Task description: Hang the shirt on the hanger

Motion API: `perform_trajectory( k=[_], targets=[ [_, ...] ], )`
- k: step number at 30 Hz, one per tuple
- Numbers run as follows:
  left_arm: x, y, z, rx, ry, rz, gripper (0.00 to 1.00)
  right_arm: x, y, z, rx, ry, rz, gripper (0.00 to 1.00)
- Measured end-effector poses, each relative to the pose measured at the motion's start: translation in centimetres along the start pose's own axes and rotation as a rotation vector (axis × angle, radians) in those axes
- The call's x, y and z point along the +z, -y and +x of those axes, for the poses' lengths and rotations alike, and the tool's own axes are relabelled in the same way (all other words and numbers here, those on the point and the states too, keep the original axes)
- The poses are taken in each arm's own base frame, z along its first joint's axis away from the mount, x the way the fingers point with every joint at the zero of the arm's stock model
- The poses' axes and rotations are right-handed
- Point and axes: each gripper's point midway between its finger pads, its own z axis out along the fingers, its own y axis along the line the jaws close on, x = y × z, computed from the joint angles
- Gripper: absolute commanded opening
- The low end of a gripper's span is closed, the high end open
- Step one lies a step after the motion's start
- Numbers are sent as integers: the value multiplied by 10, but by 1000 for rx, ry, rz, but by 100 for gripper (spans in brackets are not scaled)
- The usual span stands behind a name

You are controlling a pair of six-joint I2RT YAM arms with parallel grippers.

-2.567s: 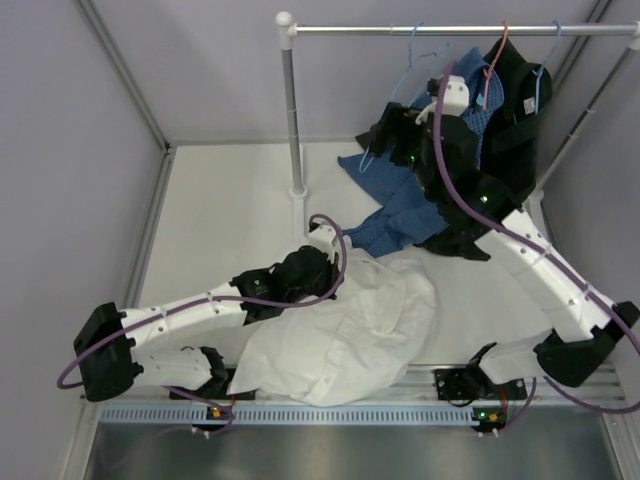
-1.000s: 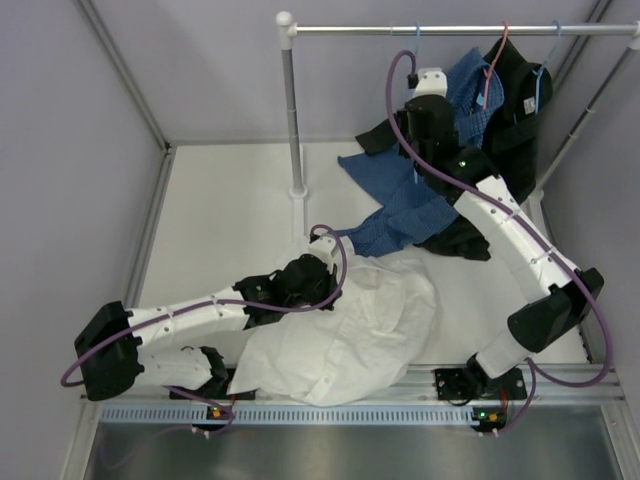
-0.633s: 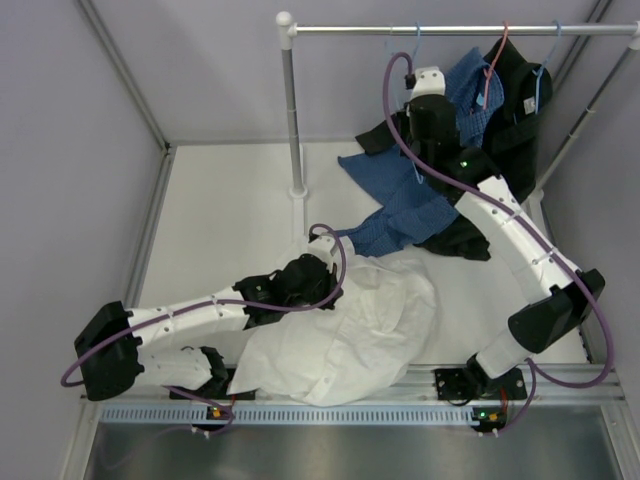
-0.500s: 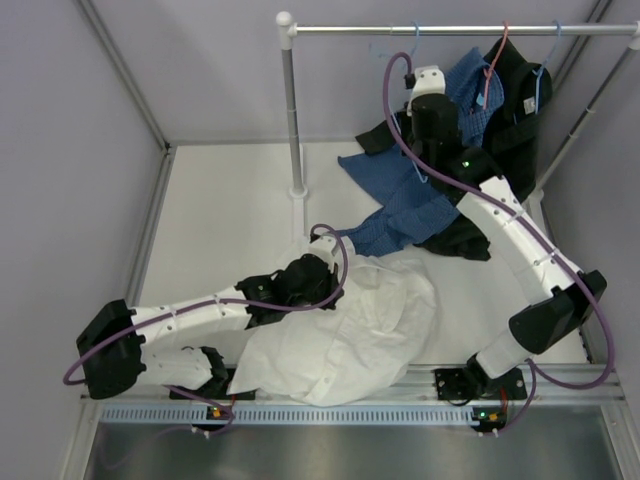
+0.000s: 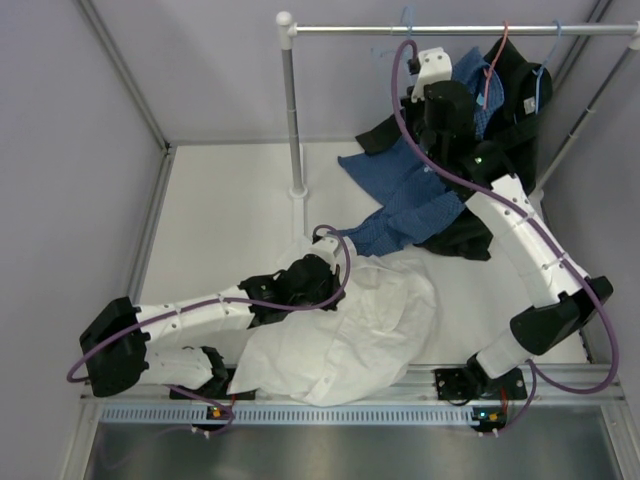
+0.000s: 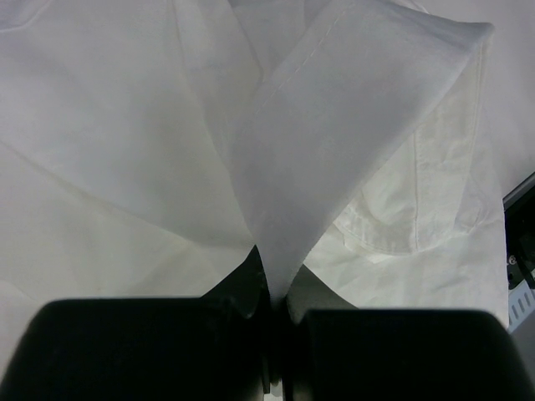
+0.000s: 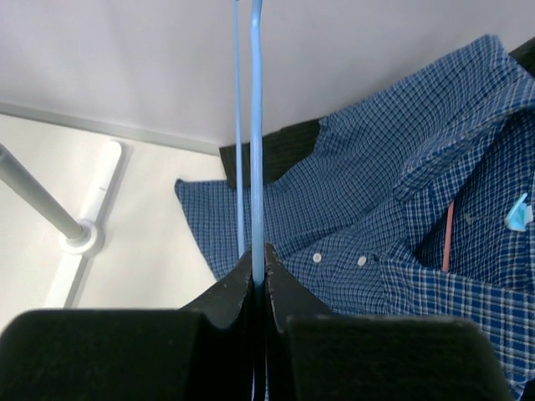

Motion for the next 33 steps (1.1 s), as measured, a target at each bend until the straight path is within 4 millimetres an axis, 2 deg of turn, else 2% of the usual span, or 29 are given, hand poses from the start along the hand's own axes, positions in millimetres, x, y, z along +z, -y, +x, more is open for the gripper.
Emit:
perform_trajectory(
  k=[6,19,28,33],
  targets=[
    [0,-2,3,-1,-6,-4,0,-3,1,-19,21,61,-13,0],
    [1,-7,-1,-36,18,-39,0,-12,-10,-35,28,118,-112,0],
    [3,-14,-6,-85,53,-90,0,-43,-9,-61,49,196,-179,0],
    [2,-18,-13,-99,79,-124,0,-63,-9,-67,55,231,-224,0]
  ],
)
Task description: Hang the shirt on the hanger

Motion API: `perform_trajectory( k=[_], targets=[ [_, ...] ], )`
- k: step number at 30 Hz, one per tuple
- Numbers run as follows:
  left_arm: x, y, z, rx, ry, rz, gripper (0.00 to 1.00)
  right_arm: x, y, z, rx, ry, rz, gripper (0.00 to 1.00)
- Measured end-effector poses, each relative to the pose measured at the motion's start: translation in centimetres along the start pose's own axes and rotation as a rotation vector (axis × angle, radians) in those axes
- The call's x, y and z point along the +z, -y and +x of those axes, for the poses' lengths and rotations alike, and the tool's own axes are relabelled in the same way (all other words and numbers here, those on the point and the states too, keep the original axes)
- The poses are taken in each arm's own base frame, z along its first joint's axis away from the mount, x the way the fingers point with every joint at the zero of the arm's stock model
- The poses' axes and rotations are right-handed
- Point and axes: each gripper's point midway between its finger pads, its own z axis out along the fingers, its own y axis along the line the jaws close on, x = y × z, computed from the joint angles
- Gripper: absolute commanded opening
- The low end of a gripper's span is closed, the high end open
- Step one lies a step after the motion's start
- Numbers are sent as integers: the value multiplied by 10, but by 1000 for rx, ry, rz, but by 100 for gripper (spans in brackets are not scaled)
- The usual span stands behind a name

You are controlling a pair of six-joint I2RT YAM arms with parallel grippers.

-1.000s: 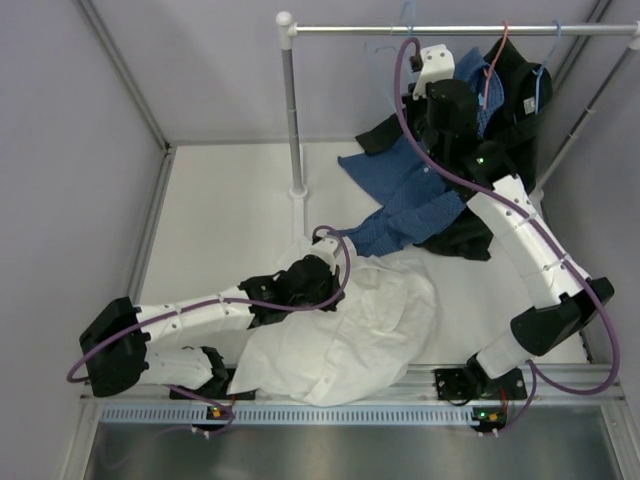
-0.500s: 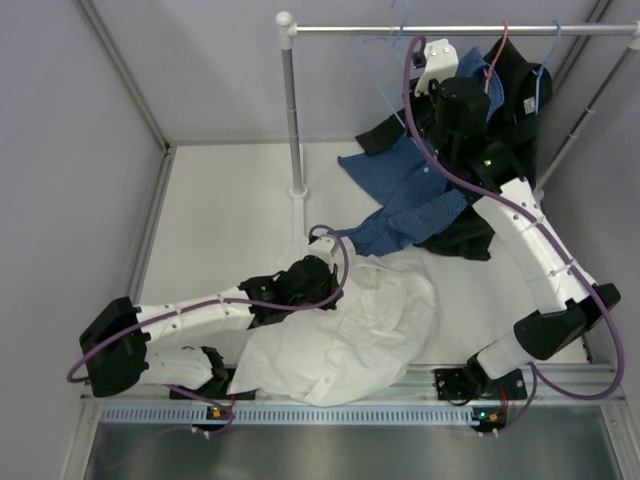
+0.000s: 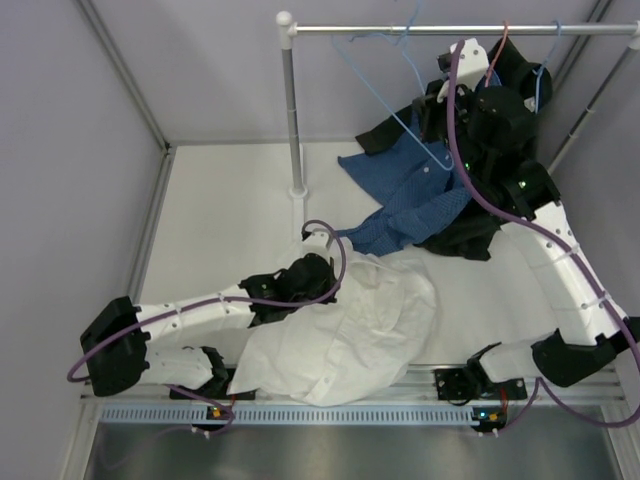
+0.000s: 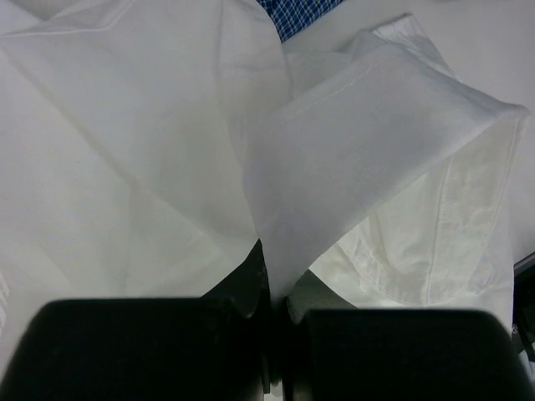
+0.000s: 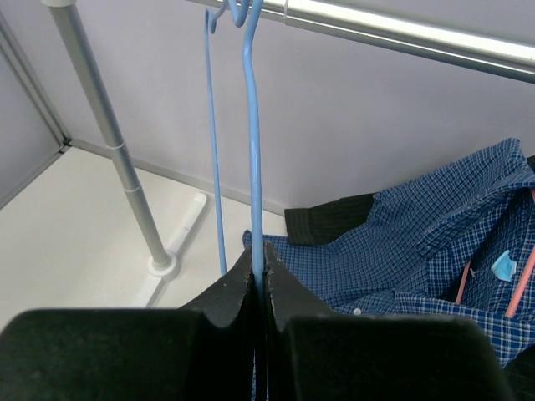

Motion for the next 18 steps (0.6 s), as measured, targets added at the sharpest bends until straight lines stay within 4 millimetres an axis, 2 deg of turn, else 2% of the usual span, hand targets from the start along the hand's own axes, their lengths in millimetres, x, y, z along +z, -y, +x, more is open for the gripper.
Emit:
perform_trajectory(
  k=[4,8,12,15,18],
  targets=[
    [0,-1,-14,-20,34,-21,0,-13,-2,1,4,14,-21,0],
    [0,-7,-25,-39,52,-47,0,-15,-6,3,4,17,-47,0],
    [1,-18,-38,-78,65,-78,0,-27,-14,26,-2,-42,-100,0],
    [2,-33,-55,-125,73,-100,0,-58,-22,57,2,-114,-162,0],
    [2,-45,-74,-161,76,-98,0,-106,-34,96,31,-184,-253,0]
  ],
)
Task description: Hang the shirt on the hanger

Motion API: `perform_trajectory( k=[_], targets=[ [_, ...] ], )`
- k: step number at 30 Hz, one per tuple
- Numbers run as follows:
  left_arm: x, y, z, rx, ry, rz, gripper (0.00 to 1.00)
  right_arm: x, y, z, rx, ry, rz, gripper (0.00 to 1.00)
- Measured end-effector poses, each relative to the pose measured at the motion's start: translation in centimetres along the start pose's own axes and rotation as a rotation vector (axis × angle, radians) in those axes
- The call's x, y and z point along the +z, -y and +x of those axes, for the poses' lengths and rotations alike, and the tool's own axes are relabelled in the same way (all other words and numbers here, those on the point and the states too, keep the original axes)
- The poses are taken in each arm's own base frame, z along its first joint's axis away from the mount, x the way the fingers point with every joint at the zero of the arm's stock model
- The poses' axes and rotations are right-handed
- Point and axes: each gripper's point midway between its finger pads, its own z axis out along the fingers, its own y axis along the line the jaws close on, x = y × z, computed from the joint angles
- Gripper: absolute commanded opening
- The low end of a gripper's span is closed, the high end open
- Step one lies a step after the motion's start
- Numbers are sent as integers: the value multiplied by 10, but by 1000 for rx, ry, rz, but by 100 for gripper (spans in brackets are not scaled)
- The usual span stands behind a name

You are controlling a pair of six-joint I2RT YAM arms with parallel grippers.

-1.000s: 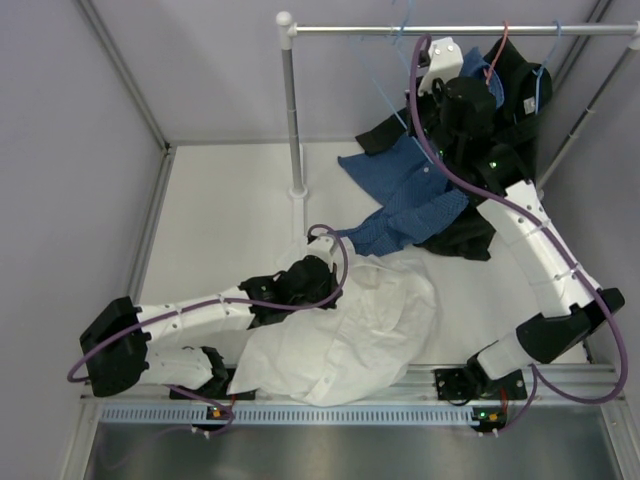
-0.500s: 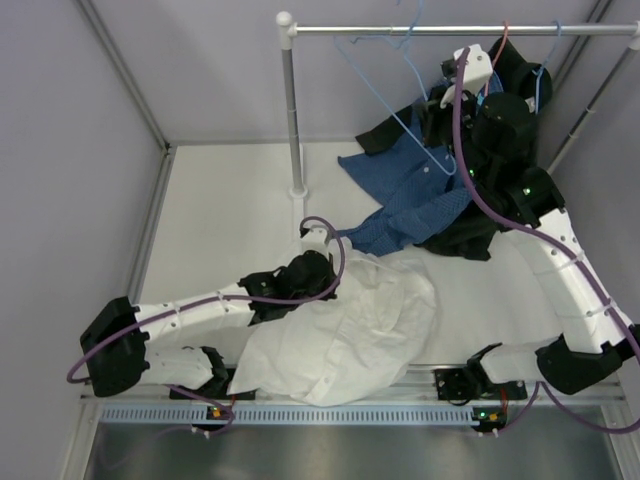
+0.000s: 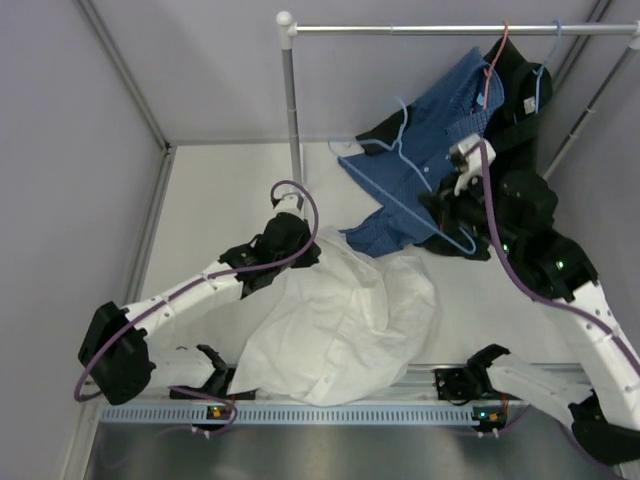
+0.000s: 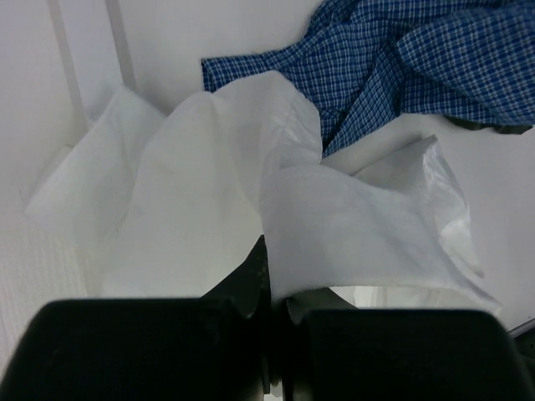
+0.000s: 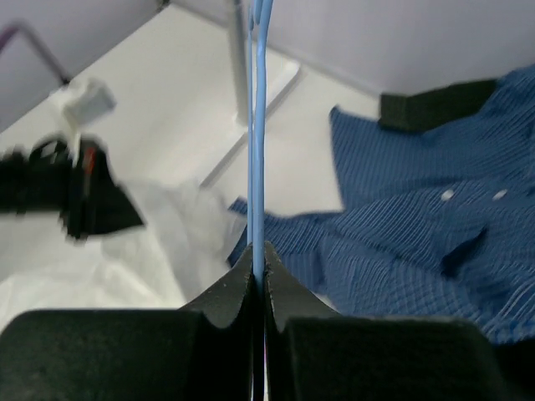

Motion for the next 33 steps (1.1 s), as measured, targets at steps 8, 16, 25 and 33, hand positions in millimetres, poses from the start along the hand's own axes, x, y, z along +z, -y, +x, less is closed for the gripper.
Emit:
perform_trajectory(
  k=[8,16,25,33],
  targets=[
    [9,6,-41,-15,-35,86,0,-76,-44,88,78,-117,-190,0],
    [36,3,-40,-32,-141,120,0,-82,-48,109,90,-206,-208,0],
    [37,16,-37,-20,-181,179,0,-84,-42,118,91,-246,-172,0],
    [46,22,-32,-24,-225,203,0,-107,-38,72,65,-103,-144,0]
  ],
)
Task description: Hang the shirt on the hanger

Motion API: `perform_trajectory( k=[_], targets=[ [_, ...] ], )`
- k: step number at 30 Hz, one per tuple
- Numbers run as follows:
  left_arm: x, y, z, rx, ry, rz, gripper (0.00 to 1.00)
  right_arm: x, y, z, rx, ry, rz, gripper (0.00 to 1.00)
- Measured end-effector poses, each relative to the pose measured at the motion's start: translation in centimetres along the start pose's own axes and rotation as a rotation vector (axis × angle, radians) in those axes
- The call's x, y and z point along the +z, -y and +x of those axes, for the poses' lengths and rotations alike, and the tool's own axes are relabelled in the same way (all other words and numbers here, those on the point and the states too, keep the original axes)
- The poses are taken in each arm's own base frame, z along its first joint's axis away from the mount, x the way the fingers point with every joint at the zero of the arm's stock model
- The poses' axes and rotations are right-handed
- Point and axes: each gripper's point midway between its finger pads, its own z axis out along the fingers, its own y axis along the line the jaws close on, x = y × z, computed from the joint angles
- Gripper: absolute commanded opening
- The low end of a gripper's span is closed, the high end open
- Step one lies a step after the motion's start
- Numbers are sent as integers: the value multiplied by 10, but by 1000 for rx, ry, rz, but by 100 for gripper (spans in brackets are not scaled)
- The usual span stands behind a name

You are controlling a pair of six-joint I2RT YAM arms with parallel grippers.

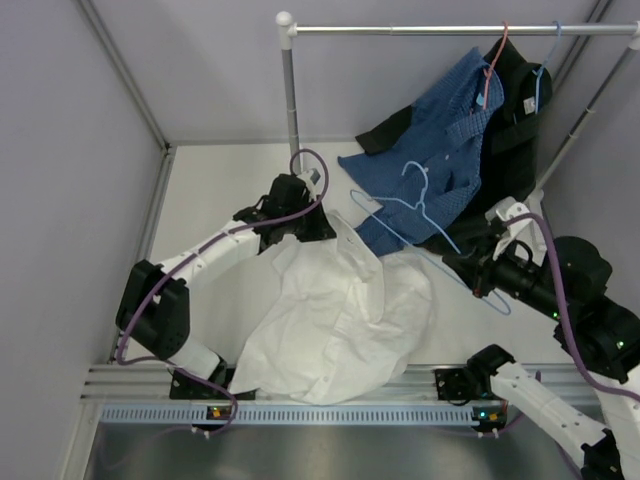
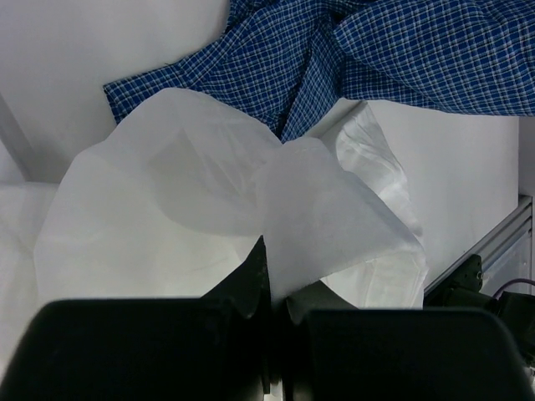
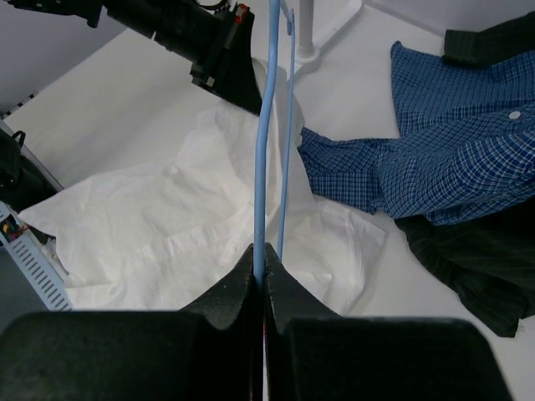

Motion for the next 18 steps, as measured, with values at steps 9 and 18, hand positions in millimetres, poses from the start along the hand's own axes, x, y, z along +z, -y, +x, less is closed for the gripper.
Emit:
perform_trajectory(
  k=[9,18],
  targets=[
    [1,6,-4,3,-4,21,0,7,-6,20,14,-45,-48,0],
    [0,10,-6,4,-4,29,0,21,-10,45,41,-131,-89,0]
  ],
)
